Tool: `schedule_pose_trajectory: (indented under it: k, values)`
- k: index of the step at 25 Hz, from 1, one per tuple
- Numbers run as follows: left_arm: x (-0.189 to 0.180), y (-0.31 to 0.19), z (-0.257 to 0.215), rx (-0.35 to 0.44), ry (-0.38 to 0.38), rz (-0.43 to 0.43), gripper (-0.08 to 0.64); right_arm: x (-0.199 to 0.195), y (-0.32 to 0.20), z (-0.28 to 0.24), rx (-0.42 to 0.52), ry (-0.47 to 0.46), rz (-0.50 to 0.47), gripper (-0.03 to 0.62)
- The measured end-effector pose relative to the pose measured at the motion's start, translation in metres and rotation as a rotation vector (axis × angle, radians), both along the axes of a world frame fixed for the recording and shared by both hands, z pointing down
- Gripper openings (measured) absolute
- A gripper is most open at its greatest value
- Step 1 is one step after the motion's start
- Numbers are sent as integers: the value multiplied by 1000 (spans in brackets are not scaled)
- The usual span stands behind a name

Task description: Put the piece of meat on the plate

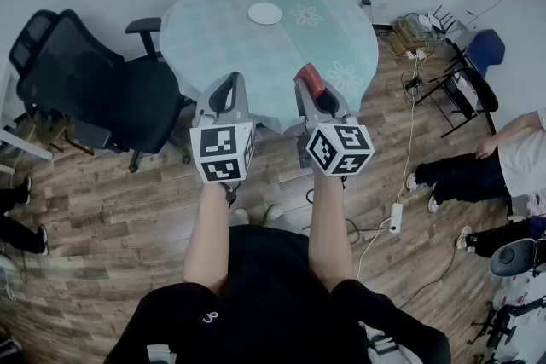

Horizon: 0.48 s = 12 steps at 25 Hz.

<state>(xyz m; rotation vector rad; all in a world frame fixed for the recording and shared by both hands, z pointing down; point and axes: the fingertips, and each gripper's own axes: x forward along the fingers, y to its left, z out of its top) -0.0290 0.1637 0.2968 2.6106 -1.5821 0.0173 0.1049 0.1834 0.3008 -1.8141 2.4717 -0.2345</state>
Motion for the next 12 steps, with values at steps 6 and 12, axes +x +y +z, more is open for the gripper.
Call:
schedule_pose_trajectory:
  k: [6,12]
  values:
    - [-14,-11,9,-10,5,0,-6,-13,-10,7,-4,-18,-12,103]
    - [-28,-17,10,-10,24,4,-6,-25,-13,5,5,-52,-10,103]
